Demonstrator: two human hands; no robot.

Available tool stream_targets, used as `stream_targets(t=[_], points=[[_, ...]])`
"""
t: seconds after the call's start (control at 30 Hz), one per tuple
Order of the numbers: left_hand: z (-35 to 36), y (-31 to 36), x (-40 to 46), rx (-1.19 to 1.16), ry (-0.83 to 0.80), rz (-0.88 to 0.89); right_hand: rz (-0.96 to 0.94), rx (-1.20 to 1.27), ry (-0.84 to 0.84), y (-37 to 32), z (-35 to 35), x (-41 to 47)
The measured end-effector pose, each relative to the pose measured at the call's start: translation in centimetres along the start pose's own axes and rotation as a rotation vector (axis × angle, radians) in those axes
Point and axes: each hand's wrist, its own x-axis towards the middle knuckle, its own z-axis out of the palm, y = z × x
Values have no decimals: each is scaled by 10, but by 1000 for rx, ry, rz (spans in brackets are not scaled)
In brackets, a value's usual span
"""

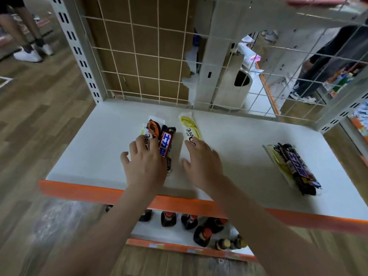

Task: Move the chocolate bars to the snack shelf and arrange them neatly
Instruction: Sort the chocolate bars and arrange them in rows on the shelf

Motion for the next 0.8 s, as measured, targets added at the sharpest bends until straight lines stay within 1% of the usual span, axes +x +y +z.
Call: stream_targets(t=[0.13, 0.2, 0.33, 0.47, 0.53, 0.63, 0.7, 0.8], points=[[5, 7, -7, -16, 41, 6, -9, -75, 43, 3, -1, -4], [6, 12, -12, -50, 28, 19, -1, -92, 54, 2, -5, -5], [14, 24, -34, -10, -21, 115, 51, -128, 63, 0, -7, -27], [18, 36, -46, 3, -68, 102, 204, -157, -29, -3, -2, -54], [19, 40, -49, 5, -108, 93, 231, -158, -59, -2, -2, -58], [18, 43, -50, -43, -144, 96, 239, -127, -21, 4, -10, -60], [17, 43, -48, -82, -163, 112, 234, -89, -33, 9, -15, -59], [13, 39, -42, -201, -211, 180, 218, -66, -16, 24, -19, -59]])
